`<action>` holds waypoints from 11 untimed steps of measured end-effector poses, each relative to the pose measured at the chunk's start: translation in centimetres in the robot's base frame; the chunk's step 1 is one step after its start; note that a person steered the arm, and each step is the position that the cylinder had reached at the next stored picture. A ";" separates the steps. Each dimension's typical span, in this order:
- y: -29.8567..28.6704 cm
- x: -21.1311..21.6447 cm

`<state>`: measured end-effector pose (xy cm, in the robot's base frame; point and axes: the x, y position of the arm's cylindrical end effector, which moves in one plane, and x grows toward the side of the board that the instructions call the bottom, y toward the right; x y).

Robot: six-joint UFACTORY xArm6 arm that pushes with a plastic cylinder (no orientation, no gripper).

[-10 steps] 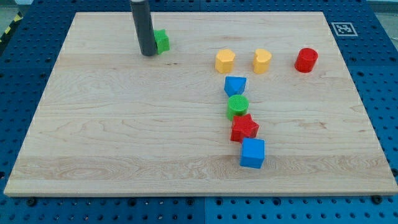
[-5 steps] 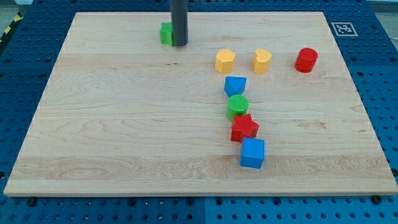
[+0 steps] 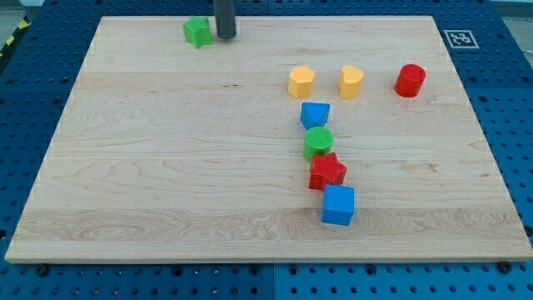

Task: Move the green star towards top left corner

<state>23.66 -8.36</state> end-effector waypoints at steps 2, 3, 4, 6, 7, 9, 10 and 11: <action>-3.1 0.0; -3.7 0.0; -5.0 0.0; -7.7 0.1; -9.2 0.2; -8.1 1.9; -5.6 5.1; -9.8 5.6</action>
<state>29.29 -18.14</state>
